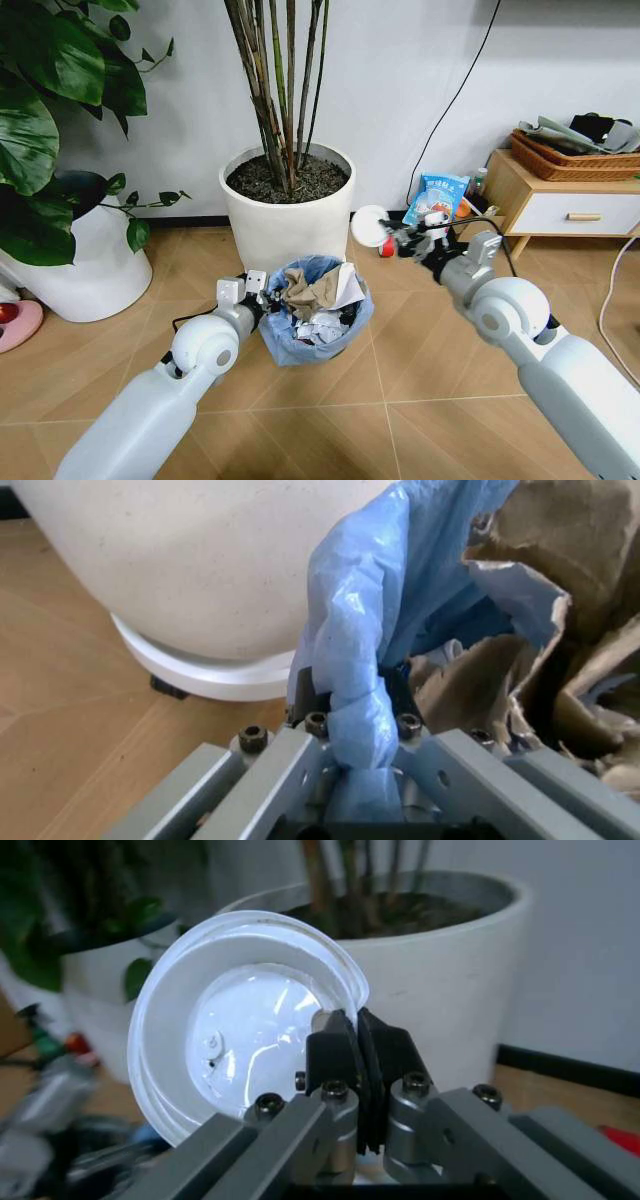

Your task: Pick up the trash bin and place the garbage on the floor into it.

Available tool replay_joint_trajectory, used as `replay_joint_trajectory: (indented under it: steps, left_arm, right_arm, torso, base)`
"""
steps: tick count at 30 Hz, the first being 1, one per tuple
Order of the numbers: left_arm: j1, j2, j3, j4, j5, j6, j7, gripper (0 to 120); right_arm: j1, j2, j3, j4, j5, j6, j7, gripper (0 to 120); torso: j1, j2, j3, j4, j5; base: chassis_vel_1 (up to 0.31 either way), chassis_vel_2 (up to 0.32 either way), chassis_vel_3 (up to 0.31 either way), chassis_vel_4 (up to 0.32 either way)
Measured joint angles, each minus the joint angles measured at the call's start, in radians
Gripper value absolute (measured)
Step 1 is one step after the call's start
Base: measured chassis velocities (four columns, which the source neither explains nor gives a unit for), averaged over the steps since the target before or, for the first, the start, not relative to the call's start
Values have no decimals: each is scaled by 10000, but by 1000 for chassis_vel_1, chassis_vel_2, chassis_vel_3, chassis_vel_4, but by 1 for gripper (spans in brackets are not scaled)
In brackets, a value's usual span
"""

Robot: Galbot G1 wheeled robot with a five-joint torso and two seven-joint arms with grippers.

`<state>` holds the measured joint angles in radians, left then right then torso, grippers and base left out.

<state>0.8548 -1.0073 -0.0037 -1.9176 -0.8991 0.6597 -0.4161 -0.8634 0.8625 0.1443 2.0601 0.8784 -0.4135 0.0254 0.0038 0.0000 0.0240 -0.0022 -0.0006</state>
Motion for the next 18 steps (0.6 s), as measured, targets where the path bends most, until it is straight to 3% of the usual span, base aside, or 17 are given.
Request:
replay_joint_trajectory:
  steps: [6, 11, 13, 15, 18]
  left_arm:
    - [-412, -124, 165, 246, -96, 19, 0, 0]
    - [-523, -192, 167, 348, -108, 36, 10, 0]
    - [-546, -250, 174, 387, -103, 43, 23, 0]
    - [-551, -255, 175, 390, -102, 43, 23, 0]
    - [-641, -323, 196, 433, -96, 48, 28, 0]
  right_arm:
    - [247, 14, -869, 167, -122, -25, -63, 0]
    - [144, -147, -979, 403, -303, -323, -135, 2]
    - [101, -211, -979, 409, -426, -332, -224, 11]
    - [99, -216, -979, 408, -437, -332, -237, 14]
    - [103, -243, -978, 324, -490, -329, -346, 30]
  torso:
    - [0, 0, 0, 1, -1]
    - [0, 0, 0, 0, -3]
    - [0, 0, 0, -1, -1]
    - [0, 0, 0, -1, -1]
    - [0, 0, 0, -1, -1]
  base:
    - [0, 0, 0, 0]
    - [0, 0, 0, 0]
    - [0, 0, 0, 0]
    - [0, 0, 0, 0]
    - [0, 0, 0, 0]
